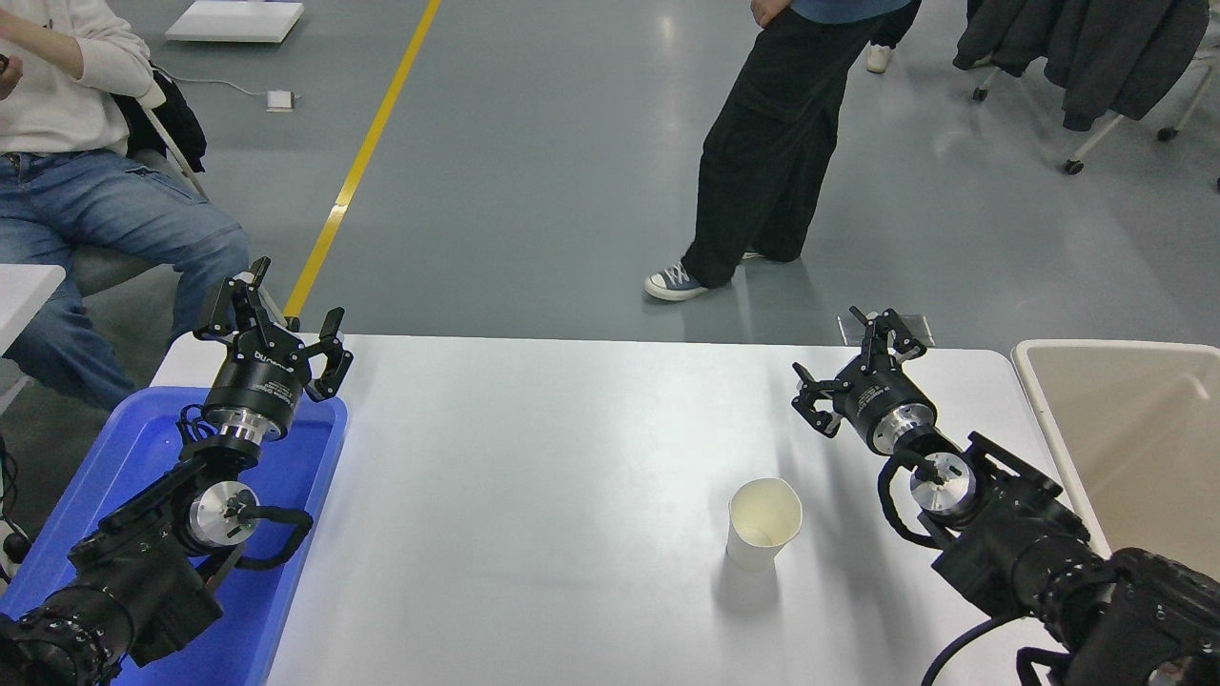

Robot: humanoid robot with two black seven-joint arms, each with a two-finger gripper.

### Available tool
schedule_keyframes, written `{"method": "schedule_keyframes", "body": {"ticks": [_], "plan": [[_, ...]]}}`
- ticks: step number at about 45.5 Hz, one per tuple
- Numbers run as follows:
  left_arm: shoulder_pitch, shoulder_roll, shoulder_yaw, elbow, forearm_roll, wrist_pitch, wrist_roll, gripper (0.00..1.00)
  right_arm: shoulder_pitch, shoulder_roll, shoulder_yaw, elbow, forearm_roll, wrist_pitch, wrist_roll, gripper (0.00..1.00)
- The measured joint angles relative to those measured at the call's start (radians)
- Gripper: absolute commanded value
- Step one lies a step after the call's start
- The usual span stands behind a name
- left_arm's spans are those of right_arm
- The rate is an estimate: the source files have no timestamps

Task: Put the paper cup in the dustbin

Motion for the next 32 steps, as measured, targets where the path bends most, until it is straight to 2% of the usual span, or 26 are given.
{"method": "schedule_keyframes", "body": {"ticks": [32], "plan": [[0.000,0.001,0.000,0.000,0.000,0.000,0.000,1.00,0.017,0.000,-0.021,0.009,-0.002,0.004,0.000,1.00]]}}
